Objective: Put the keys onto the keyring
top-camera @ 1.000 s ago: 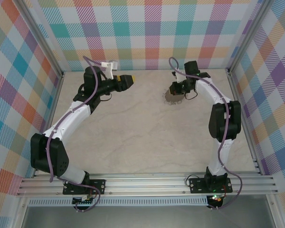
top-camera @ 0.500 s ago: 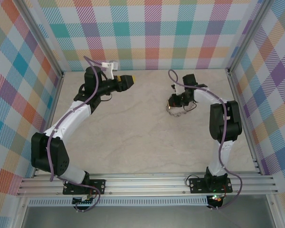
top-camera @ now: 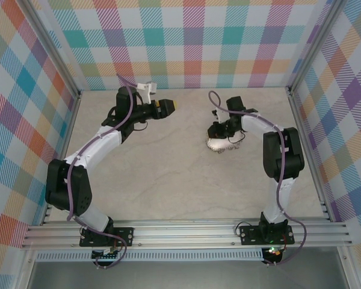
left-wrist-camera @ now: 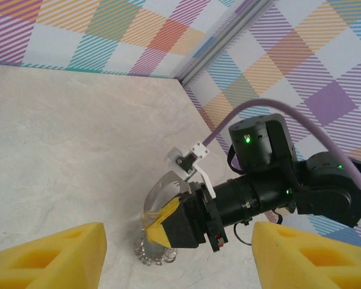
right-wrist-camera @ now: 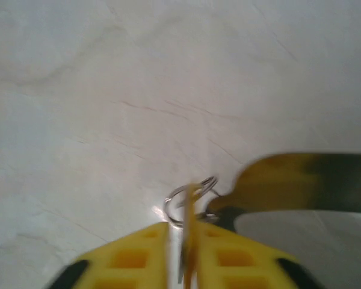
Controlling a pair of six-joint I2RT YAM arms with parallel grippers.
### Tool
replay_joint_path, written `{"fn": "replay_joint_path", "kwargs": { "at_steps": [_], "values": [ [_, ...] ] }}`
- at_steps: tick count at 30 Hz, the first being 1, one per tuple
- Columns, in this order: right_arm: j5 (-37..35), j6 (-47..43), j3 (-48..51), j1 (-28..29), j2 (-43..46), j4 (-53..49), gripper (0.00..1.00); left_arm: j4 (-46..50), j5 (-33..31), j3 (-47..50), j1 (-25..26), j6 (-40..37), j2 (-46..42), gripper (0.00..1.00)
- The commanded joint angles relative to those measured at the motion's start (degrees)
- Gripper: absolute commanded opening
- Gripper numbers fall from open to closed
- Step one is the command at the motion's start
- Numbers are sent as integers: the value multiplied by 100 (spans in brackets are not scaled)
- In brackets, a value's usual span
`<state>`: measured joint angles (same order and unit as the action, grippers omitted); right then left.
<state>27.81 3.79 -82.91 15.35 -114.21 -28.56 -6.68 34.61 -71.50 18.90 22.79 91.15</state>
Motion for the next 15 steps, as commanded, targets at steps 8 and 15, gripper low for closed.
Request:
{"fn": "replay_joint_path", "kwargs": {
  "at_steps": [8, 15],
  "values": [
    [1438, 737, -835, 152, -112, 559, 46, -308, 59, -185, 71, 57, -18, 65],
    [1161, 723, -661, 99, 245, 577, 53, -275, -32, -171, 68, 23, -76, 66]
  ]
}}
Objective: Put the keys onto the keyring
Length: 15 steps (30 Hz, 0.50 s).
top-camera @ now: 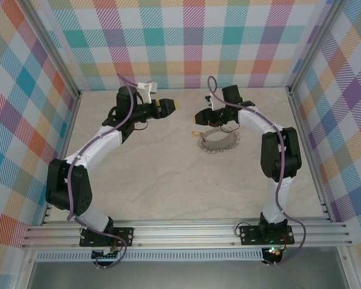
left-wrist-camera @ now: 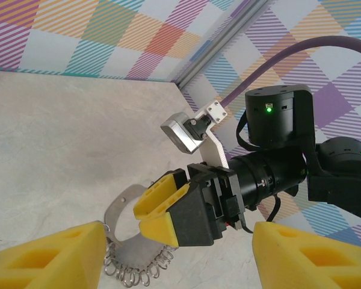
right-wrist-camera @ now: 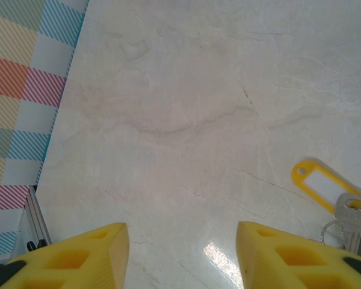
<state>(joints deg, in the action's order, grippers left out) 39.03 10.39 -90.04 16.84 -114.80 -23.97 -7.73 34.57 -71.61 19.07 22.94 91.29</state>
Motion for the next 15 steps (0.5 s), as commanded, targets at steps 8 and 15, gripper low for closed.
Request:
{"fn": "replay_joint_path", "kwargs": {
  "at_steps": [8, 15],
  "values": [
    [-480, 178, 968, -385, 1346, 559, 76, -43, -248, -27, 53, -168, -345, 80],
    [-959, 7, 1439, -551, 1992, 412, 88, 230, -1048, 246, 53, -316, -721, 93]
  ]
}}
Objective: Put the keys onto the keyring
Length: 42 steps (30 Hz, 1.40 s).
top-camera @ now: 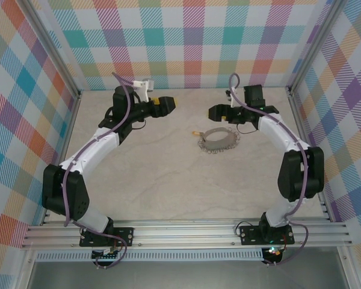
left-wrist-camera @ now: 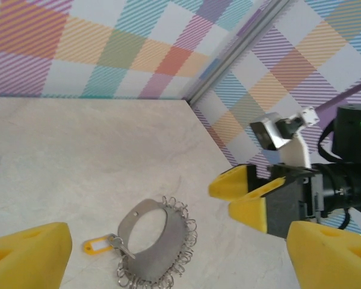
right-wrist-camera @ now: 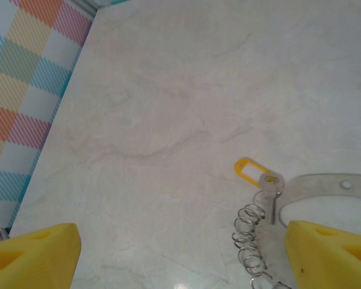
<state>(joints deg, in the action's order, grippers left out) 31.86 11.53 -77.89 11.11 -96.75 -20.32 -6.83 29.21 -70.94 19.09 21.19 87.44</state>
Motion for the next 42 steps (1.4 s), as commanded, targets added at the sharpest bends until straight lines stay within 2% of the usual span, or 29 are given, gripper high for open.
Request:
{"fn": "replay_joint_path", "kwargs": {
  "at_steps": [1, 4, 5, 10, 12, 15, 20, 23, 26, 30, 31, 33, 35, 38, 40, 42],
  "values": [
    [-331, -83, 343, 1, 296, 82, 89, 195, -765, 254, 51, -170, -435, 94],
    [-701, -12, 763, -60, 681, 287, 92, 184, -1784, 611, 51, -363, -876, 95],
    [-932, 6, 926, -82, 833, 340, 100, 117, -2180, 816, 43, -476, -1024, 95],
    [-2483, 213, 1768, -193, 1587, 800, 100, -674, -3997, 1903, 44, -1386, -1746, 100],
    [-3119, 328, 2192, -261, 1811, 1180, 100, -641, -4742, 2183, 42, -1884, -1875, 100],
    [-4088, 372, 2907, -365, 2023, 2023, 100, -698, -5319, 2711, -122, -2284, -2011, 100],
    [-4670, -77, 3480, -493, 1864, 2856, 100, -1426, -5574, 3827, -588, -2193, -2060, 100],
    [-4684, -220, 3715, -566, 1696, 3357, 100, -1858, -5679, 4270, -776, -2079, -1738, 100],
    [-4743, -396, 3788, -584, 1487, 3629, 100, -2845, -5746, 4690, -843, -2195, -1189, 100],
    [-4494, -1043, 4221, -593, 1537, 4805, 100, -4303, -5547, 5140, -925, -2164, -380, 100],
    [-4483, -1165, 4233, -602, 1545, 4756, 100, -4513, -5472, 5140, -957, -2168, -242, 100],
    [-4527, -1308, 4211, -611, 1590, 4498, 100, -4143, -5209, 4963, -999, -2202, -226, 100],
    [-4511, -1256, 4344, -611, 1712, 4493, 100, -4210, -4948, 4929, -1046, -2249, -76, 100],
    [-4475, -1139, 4669, -619, 1721, 4640, 100, -4766, -4855, 5059, -1113, -2235, 261, 100],
    [-4363, -1084, 5304, -619, 1717, 5705, 100, -4329, -4732, 4906, -1135, -2220, 178, 100],
    [-4245, -1172, 5624, -619, 1705, 6489, 100, -4296, -4643, 4878, -1157, -2228, 200, 100]
  ]
}}
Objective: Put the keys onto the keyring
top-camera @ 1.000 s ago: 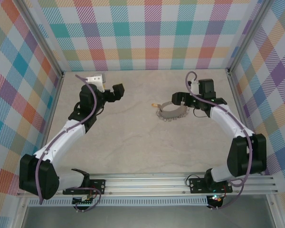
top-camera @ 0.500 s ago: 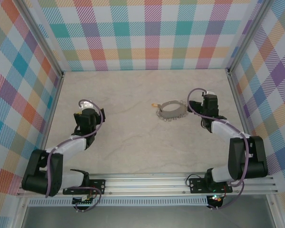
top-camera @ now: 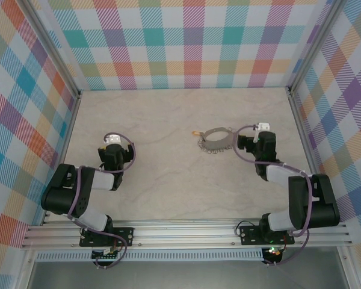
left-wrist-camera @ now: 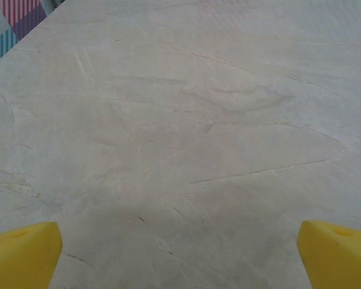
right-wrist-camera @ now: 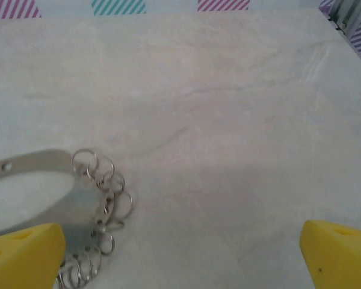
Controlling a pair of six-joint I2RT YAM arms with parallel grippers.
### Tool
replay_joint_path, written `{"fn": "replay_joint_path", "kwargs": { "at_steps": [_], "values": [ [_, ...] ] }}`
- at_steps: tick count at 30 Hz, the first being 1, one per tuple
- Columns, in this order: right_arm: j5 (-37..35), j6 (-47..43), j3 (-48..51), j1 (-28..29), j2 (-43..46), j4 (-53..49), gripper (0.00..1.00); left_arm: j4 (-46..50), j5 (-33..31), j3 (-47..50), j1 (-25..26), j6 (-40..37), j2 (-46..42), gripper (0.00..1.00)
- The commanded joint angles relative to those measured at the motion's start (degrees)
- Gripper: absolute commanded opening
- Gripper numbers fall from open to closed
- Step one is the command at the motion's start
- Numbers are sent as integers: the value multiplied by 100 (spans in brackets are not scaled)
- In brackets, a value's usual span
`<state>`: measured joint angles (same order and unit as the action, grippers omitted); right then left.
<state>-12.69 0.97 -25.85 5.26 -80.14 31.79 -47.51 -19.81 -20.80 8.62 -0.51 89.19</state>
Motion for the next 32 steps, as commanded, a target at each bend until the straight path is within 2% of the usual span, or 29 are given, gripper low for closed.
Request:
{"fn": "replay_joint_path", "kwargs": {
  "at_steps": [1, 3, 5, 6, 7, 10, 32],
  "values": [
    [300, -155, 474, -54, -78, 1500, 100, -294, 279, -128, -115, -71, 56, 100],
    [598, -303, 544, -58, -396, 1905, 100, -183, 429, -179, -152, -80, 54, 100],
    [555, -197, 618, -106, -805, 2442, 100, -83, 604, -227, -231, -53, 46, 100],
    [567, -191, 574, -125, -884, 2448, 100, -60, 662, -245, -253, -38, 55, 100],
    [717, -143, 407, -182, -754, 1849, 100, -14, 740, -262, -289, -31, 53, 100],
    [1144, 69, 256, -501, -783, 1601, 100, 36, 847, -291, -343, -7, 57, 100],
    [1190, 6, 264, -477, -788, 1659, 100, 17, 880, -267, -361, -4, 42, 100]
  ]
}}
